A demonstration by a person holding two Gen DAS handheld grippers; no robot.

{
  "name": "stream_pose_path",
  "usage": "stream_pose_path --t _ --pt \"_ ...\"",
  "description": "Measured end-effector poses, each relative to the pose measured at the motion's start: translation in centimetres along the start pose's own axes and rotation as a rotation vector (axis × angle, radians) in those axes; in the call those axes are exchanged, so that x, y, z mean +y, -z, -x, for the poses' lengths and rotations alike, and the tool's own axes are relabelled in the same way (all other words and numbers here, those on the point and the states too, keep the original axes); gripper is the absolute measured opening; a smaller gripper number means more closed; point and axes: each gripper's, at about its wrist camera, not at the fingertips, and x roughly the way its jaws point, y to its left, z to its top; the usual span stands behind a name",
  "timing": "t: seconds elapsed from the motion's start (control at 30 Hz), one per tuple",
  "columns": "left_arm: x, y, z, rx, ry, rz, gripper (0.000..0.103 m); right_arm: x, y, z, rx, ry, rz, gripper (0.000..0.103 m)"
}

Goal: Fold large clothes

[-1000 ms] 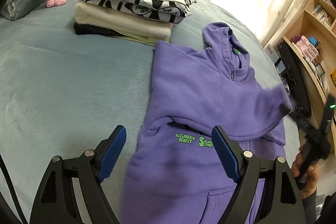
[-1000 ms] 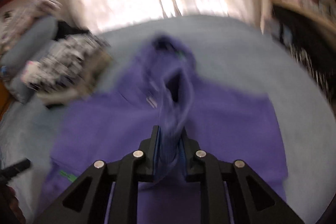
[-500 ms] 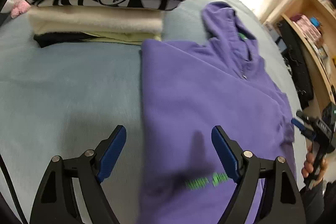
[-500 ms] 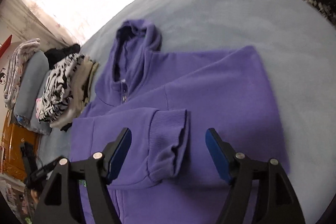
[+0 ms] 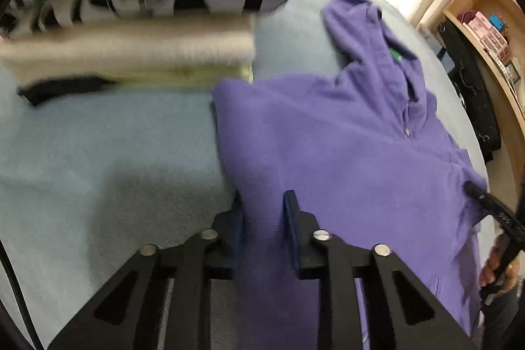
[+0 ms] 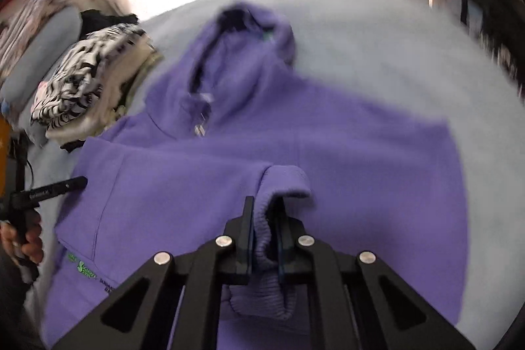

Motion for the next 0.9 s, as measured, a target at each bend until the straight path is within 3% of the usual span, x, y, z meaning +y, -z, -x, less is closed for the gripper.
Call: stream_pose_path --t 0.2,0.27,0.33,0.37,0.43,0.53,0.57,0.7,0.9 --pt "-2.1 0.9 2.4 -0.191 -0.092 -0.082 0.015 1.6 -2.5 2.7 -0.239 0.012 0.02 0.009" --pt "-1.9 1.1 2.3 -0.21 -0.1 -0.071 0.014 1.2 -3.0 1.1 -0.22 0.039 0.001 0.009" --pt "-1.2 1.3 1.5 -0.193 -0.112 -0.063 0.015 0.8 -2.9 -1.8 -0.134 0.094 -0.004 0.01" --pt "-0.7 1.4 0.6 -0.166 -0.113 -0.05 0.015 0.3 -2.6 -3.8 -0.05 0.133 -0.007 0.011" --pt "-0.2 1.4 -0.2 -0.139 -0.095 -0.03 0.017 -0.5 -2.2 -5.5 0.026 0.141 -0.03 0.015" --pt "0.5 1.1 0.4 -0.122 -0.117 -0.002 0.036 -1.4 -2.2 -3.6 0.003 0.155 -0.091 0.035" --pt "0.6 1.0 0.7 -0.12 -0.129 0.004 0.04 -1.7 -2.3 -2.6 -0.015 0.158 -0.102 0.035" --pt "0.2 1.3 3.4 -0.145 -0.177 -0.006 0.04 -0.9 -1.8 0.5 -0.078 0.148 -0.075 0.035" --pt "-5.1 2.9 6.6 -0.227 -0.171 -0.086 0.04 3.0 -0.4 1.6 -0.119 0.105 -0.036 0.035"
